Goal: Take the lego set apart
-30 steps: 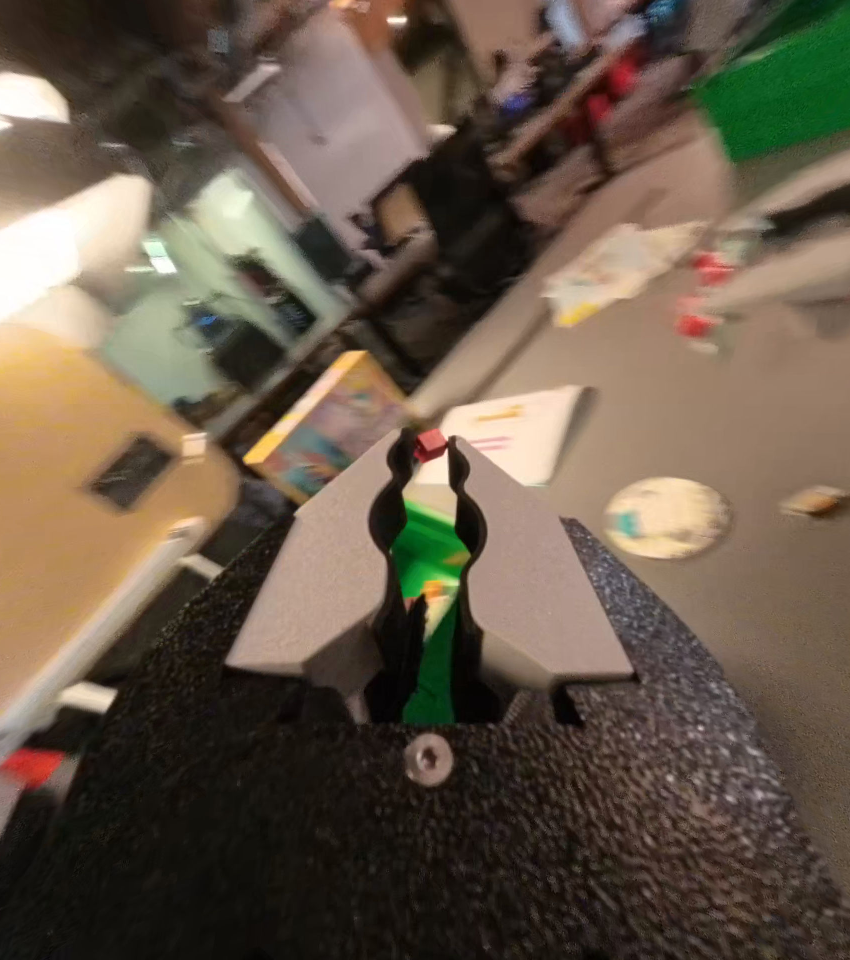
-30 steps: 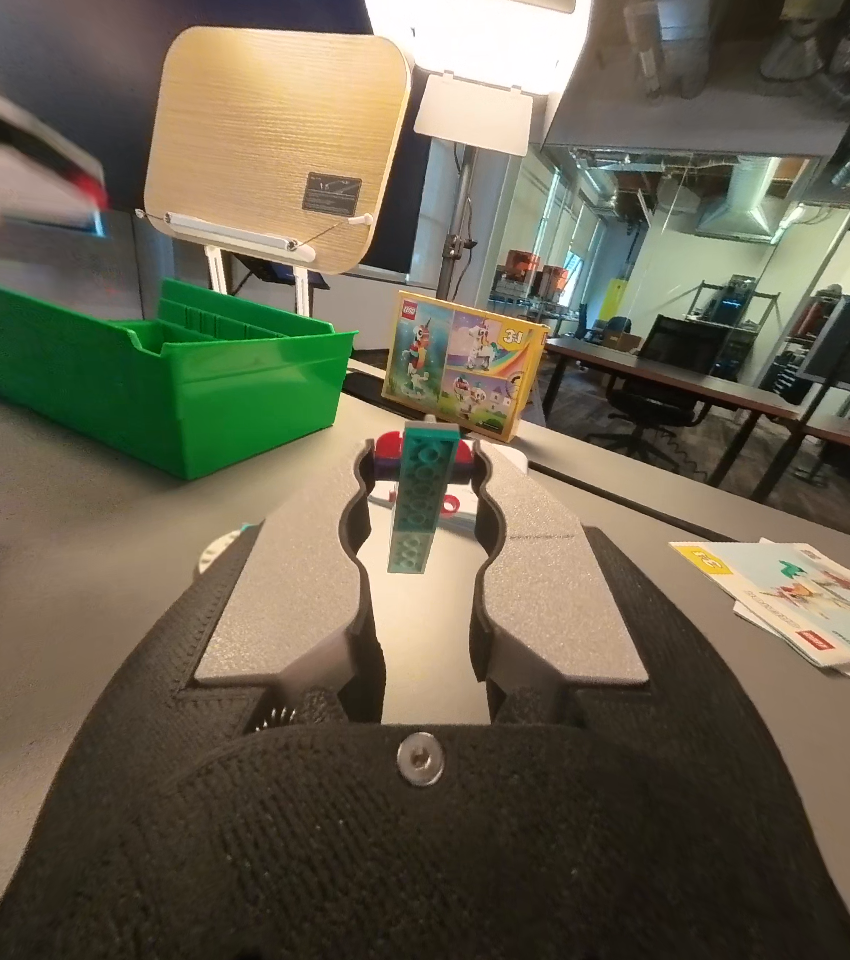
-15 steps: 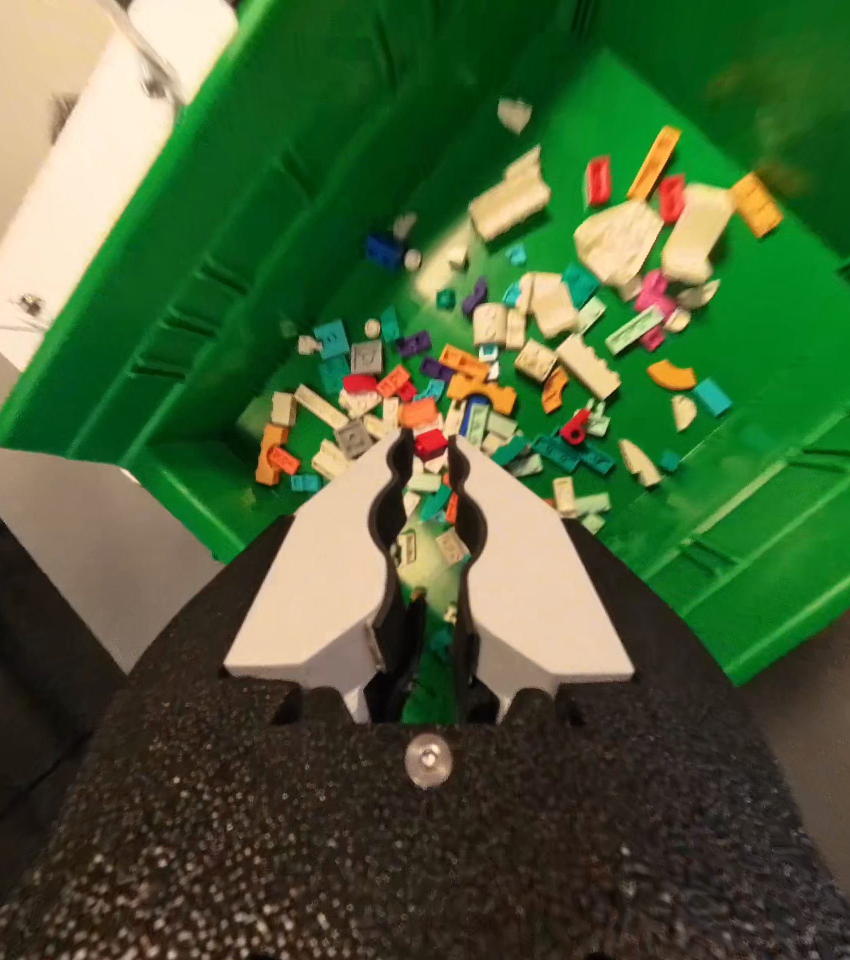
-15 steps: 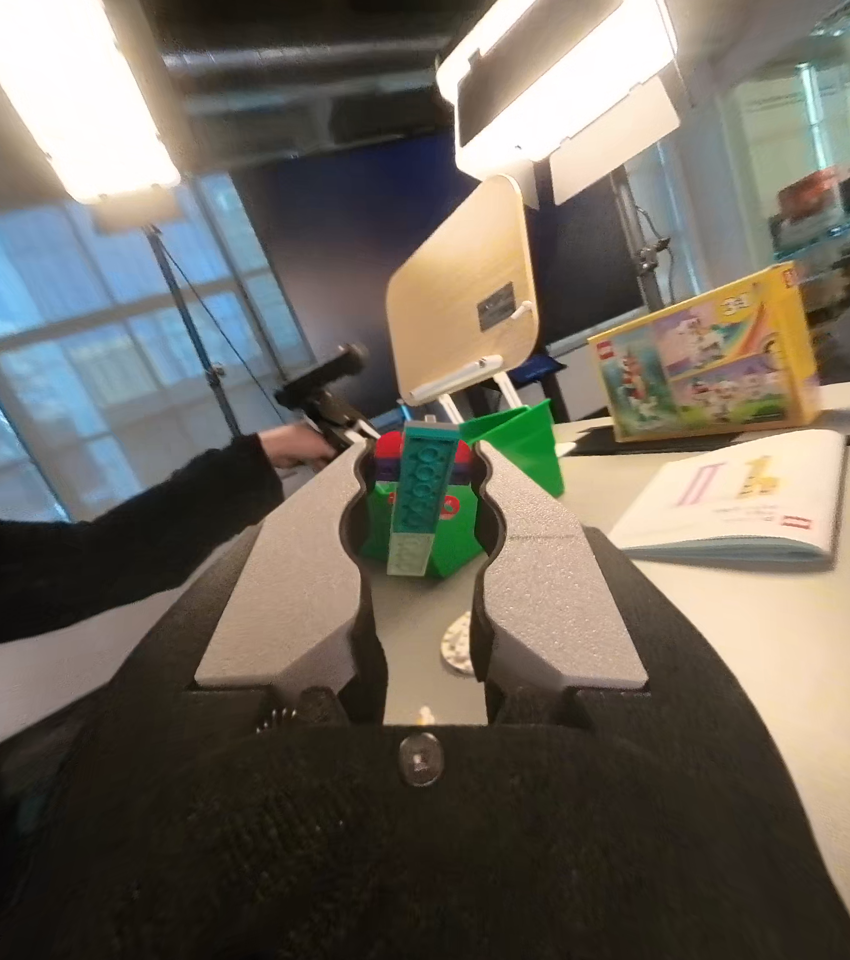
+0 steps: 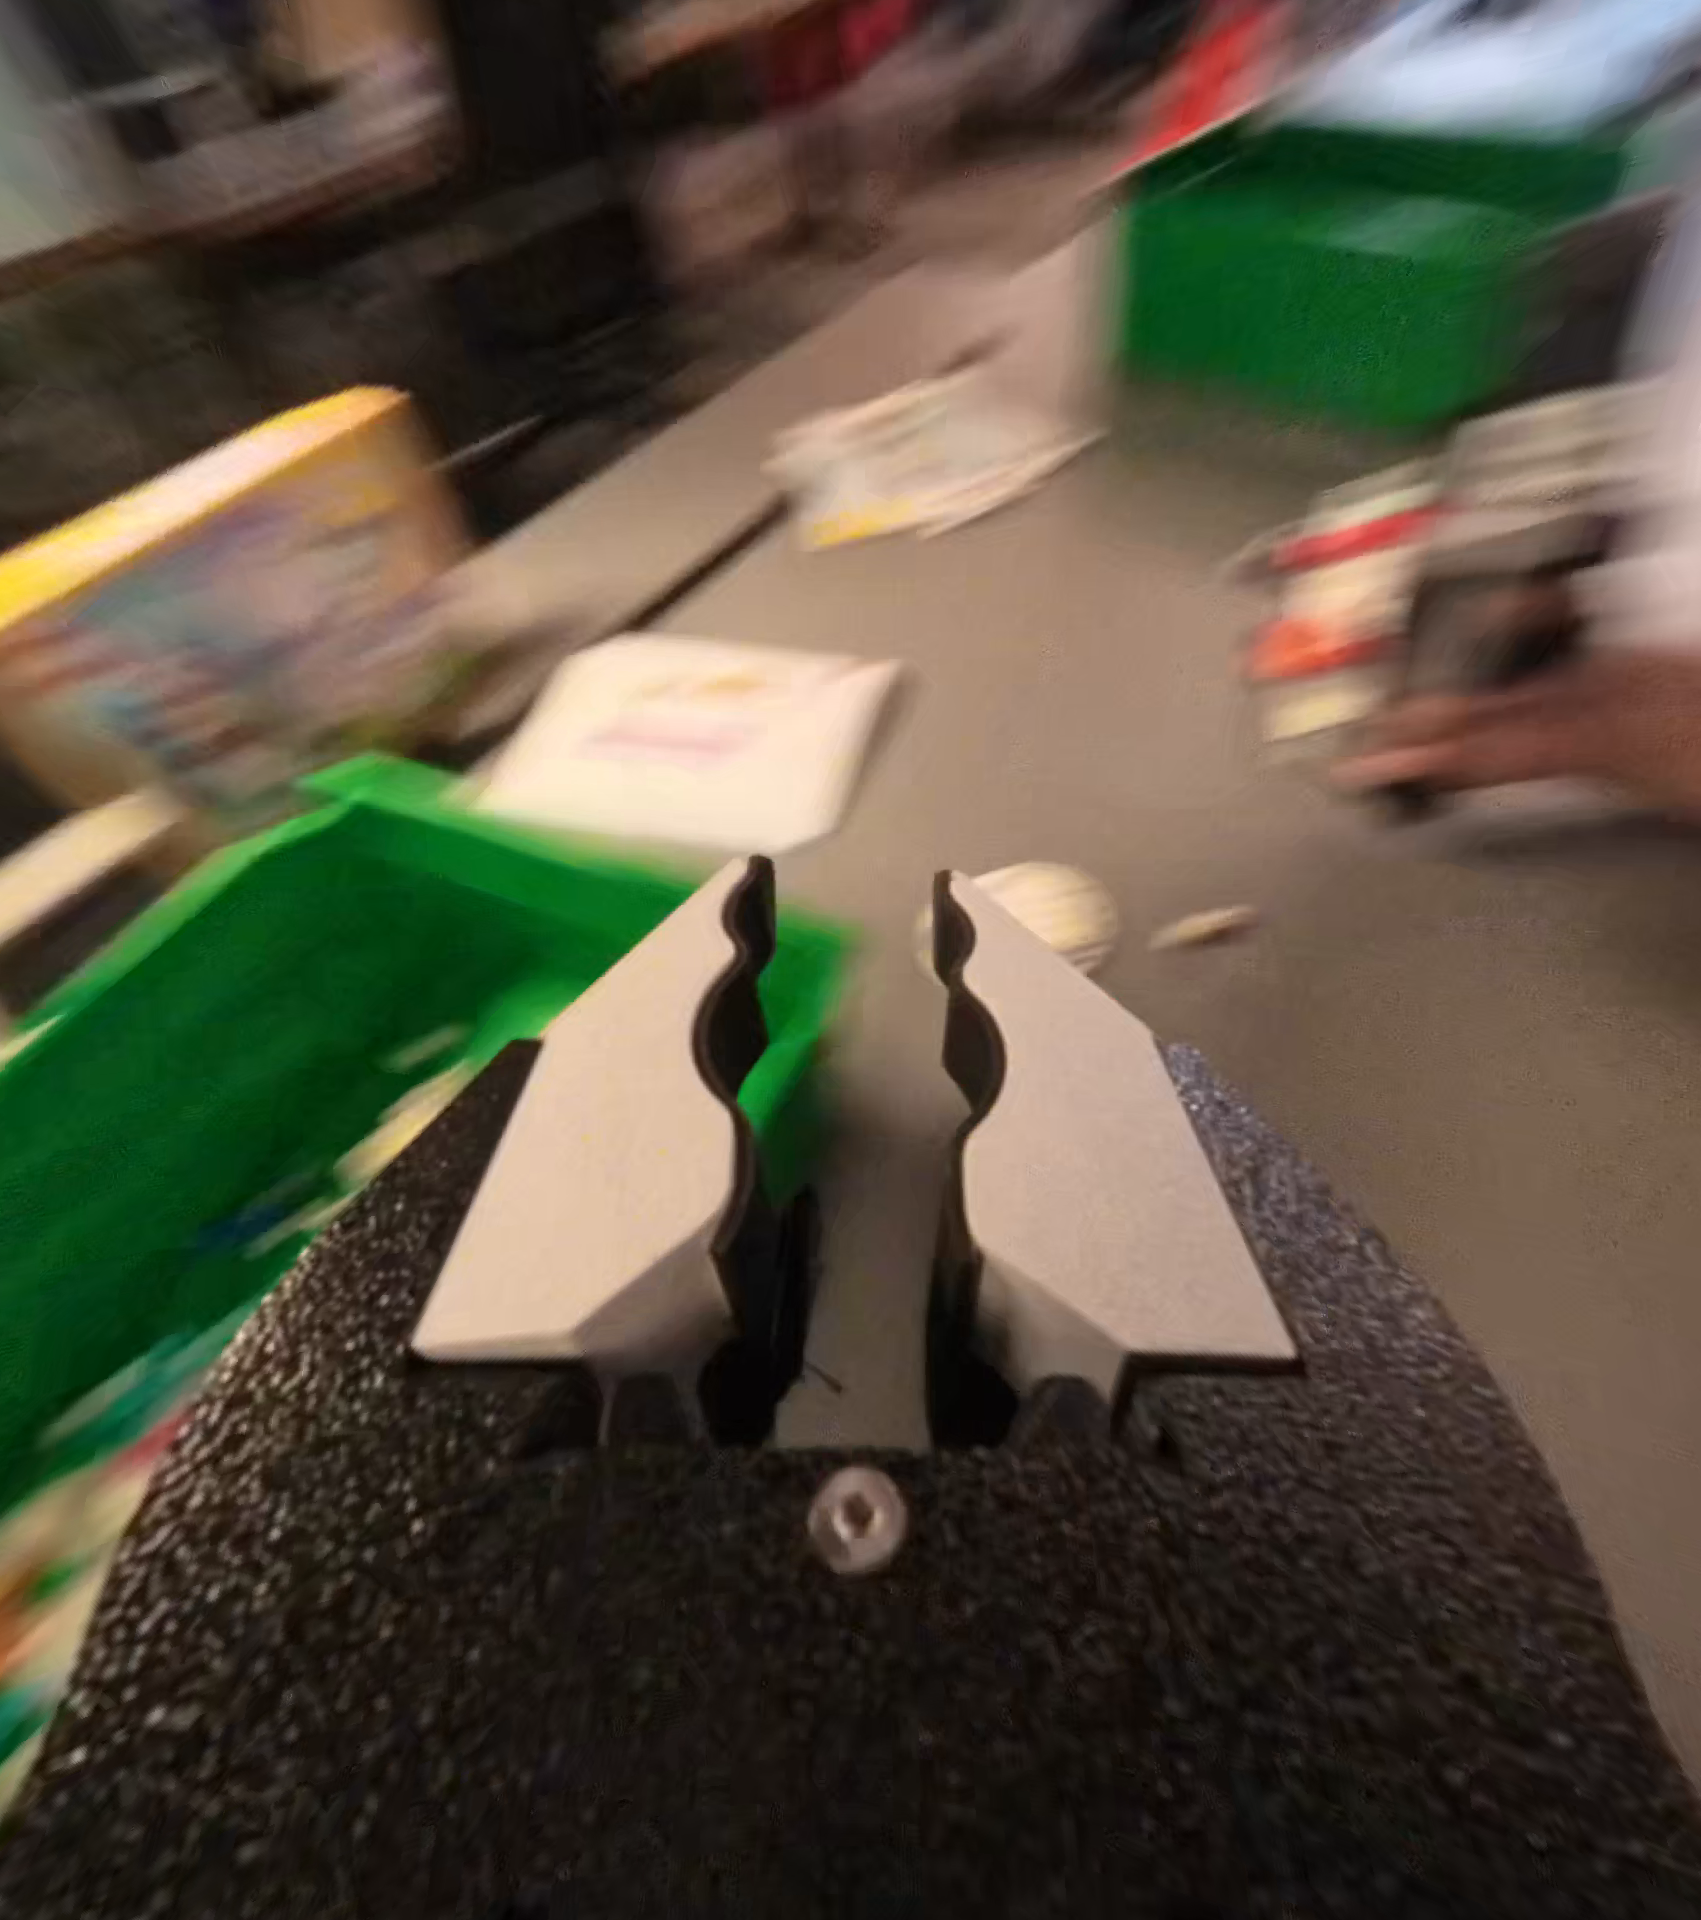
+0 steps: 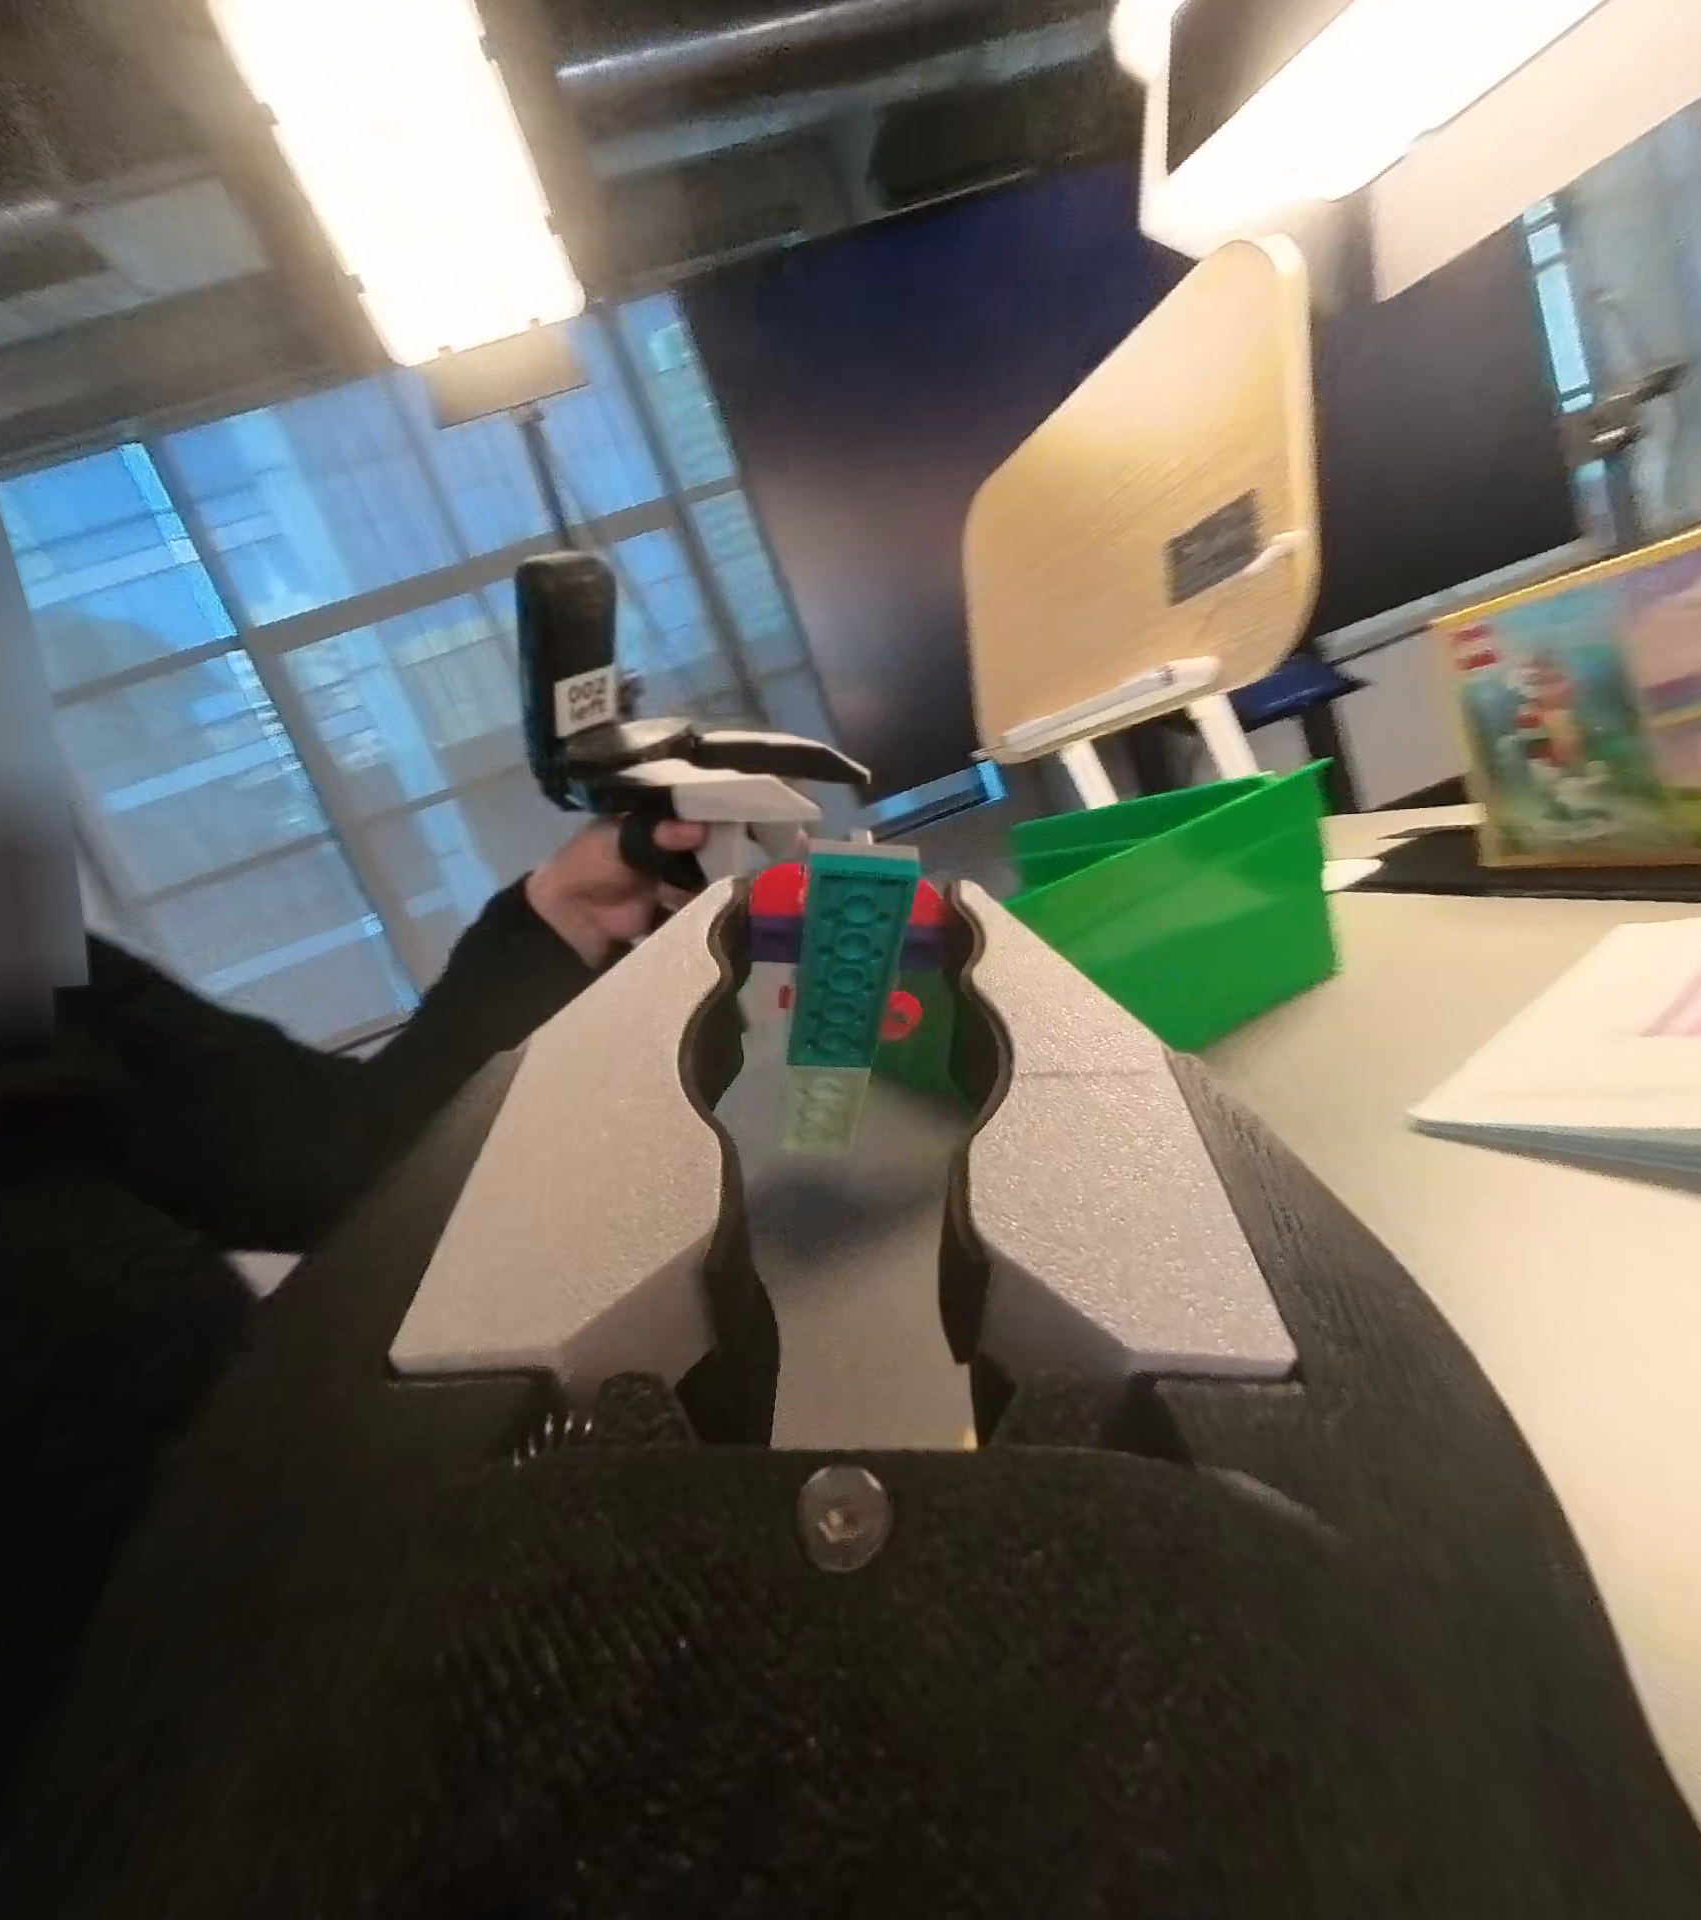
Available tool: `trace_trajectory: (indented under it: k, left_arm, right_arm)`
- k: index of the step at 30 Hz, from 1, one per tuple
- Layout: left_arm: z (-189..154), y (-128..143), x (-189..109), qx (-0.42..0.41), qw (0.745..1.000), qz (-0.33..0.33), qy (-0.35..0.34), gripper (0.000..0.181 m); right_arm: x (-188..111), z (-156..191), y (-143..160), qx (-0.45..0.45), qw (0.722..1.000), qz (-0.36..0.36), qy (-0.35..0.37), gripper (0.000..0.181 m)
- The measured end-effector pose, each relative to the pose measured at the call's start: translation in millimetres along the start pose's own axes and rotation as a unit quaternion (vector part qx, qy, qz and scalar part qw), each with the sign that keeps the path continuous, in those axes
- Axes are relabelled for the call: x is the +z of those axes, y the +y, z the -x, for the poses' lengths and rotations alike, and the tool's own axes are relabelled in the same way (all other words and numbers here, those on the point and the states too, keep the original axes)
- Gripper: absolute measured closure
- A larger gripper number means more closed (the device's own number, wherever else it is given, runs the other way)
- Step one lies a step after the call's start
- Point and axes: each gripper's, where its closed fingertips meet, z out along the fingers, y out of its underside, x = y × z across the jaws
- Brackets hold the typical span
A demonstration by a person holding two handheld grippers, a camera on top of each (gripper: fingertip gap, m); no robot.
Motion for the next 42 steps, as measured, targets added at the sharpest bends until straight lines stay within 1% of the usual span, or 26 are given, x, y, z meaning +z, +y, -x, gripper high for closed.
trace_trajectory:
  k: [1, 2, 3, 4, 6, 9, 13, 14, 18, 20, 22, 24, 25, 26, 28, 29, 30, 33, 34, 36, 38, 42]
  left_arm:
    - [-45, -7, 11, -0.011, 0.996, -0.025, 0.088, 0.151]
    - [-81, -6, 20, -0.021, 0.987, -0.026, 0.156, 0.146]
    - [-109, -2, 30, -0.029, 0.978, -0.021, 0.205, 0.138]
    - [-129, 4, 40, -0.034, 0.971, -0.013, 0.237, 0.133]
    - [-149, 14, 60, -0.042, 0.966, -0.009, 0.256, 0.129]
    - [-158, 27, 78, -0.055, 0.964, -0.001, 0.26, 0.131]
    - [-156, 24, 82, -0.081, 0.961, -0.022, 0.265, 0.153]
    - [-154, 24, 81, -0.08, 0.961, -0.026, 0.262, 0.155]
    - [-153, 25, 81, -0.075, 0.963, -0.027, 0.258, 0.155]
    - [-157, 29, 80, -0.055, 0.962, -0.016, 0.268, 0.156]
    - [-165, 34, 74, -0.036, 0.953, 0.004, 0.3, 0.156]
    - [-173, 32, 64, -0.043, 0.936, 0.004, 0.348, 0.156]
    - [-178, 35, 58, -0.038, 0.924, 0.006, 0.38, 0.178]
    - [-177, 31, 55, -0.045, 0.921, -0.016, 0.388, 0.181]
    - [-174, 27, 50, -0.075, 0.907, -0.033, 0.413, 0.181]
    - [-170, 28, 52, -0.073, 0.911, -0.036, 0.404, 0.181]
    - [-164, 32, 57, -0.061, 0.923, -0.028, 0.378, 0.181]
    - [-128, 54, 81, -0.012, 0.968, 0.019, 0.251, 0.181]
    - [-119, 58, 85, -0.006, 0.973, 0.025, 0.228, 0.181]
    - [-110, 66, 88, -0.016, 0.977, 0.033, 0.209, 0.181]
    - [-96, 75, 92, -0.019, 0.983, 0.043, 0.175, 0.181]
    - [-84, 82, 92, -0.037, 0.985, 0.052, 0.158, 0.18]
  right_arm:
    - [2, 6, 4, 0.006, 1.0, 0.01, -0.021, 0.146]
    - [4, 12, 10, 0.011, 0.999, 0.025, -0.04, 0.146]
    - [6, 18, 16, 0.014, 0.998, 0.04, -0.057, 0.146]
    - [7, 23, 21, 0.014, 0.996, 0.053, -0.07, 0.146]
    - [10, 30, 30, 0.005, 0.994, 0.073, -0.086, 0.146]
    - [11, 37, 37, -0.008, 0.991, 0.091, -0.1, 0.146]
    - [12, 40, 40, -0.021, 0.989, 0.101, -0.103, 0.146]
    - [13, 40, 40, -0.023, 0.989, 0.101, -0.102, 0.146]
    - [14, 40, 41, -0.032, 0.989, 0.103, -0.098, 0.146]
    - [12, 45, 44, -0.041, 0.986, 0.11, -0.114, 0.146]
    - [10, 55, 49, -0.044, 0.981, 0.124, -0.145, 0.146]
    - [6, 65, 48, -0.019, 0.975, 0.124, -0.183, 0.146]
    - [4, 69, 45, -0.004, 0.973, 0.12, -0.198, 0.146]
    - [1, 70, 41, 0.012, 0.971, 0.116, -0.209, 0.147]
    - [-2, 66, 45, 0.014, 0.97, 0.134, -0.203, 0.146]
    - [-2, 62, 49, 0.012, 0.97, 0.145, -0.194, 0.146]
    - [-1, 58, 51, 0.012, 0.972, 0.151, -0.181, 0.146]
    - [2, 38, 60, -0.01, 0.977, 0.173, -0.123, 0.146]
    - [3, 31, 63, -0.02, 0.978, 0.182, -0.102, 0.146]
    - [4, 23, 62, -0.026, 0.98, 0.183, -0.078, 0.146]
    - [4, 15, 62, -0.035, 0.981, 0.185, -0.05, 0.146]
    - [3, 6, 62, -0.044, 0.98, 0.19, -0.024, 0.146]
